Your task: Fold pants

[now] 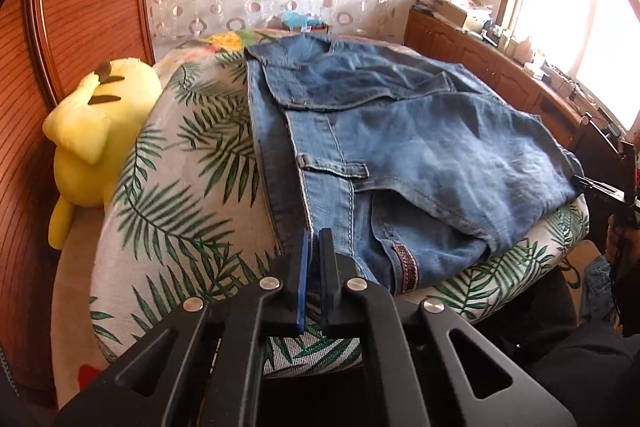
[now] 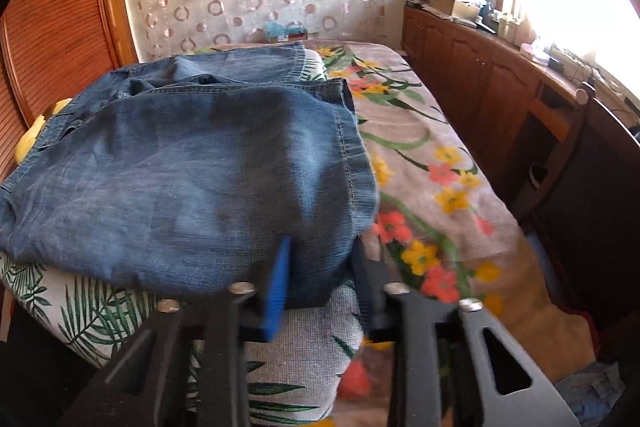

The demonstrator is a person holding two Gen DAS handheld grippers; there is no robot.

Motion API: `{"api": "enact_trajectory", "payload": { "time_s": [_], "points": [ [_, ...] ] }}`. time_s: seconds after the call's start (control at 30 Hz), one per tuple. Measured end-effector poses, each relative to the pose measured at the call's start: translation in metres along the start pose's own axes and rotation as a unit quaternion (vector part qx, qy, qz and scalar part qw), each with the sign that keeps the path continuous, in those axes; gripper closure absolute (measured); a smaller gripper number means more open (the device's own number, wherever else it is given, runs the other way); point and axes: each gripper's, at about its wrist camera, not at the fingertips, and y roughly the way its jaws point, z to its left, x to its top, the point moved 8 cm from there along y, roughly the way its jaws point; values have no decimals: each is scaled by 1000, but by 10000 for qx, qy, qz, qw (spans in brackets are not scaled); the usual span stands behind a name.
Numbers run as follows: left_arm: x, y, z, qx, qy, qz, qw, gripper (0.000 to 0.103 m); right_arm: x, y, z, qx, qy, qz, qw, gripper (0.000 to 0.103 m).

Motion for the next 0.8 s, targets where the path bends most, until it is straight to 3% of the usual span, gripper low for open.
{"api": "enact_trajectory", "payload": {
  "time_s": [0.1,0.8],
  "points": [
    [4,-7,-1,22,52,-72,10000,98,3,-8,5,-11,-111,-73,9999,95],
    [16,-80,17,198,10,-613,9979,99,20,-84,16,488,-651,-1083,9908,100]
  ]
}}
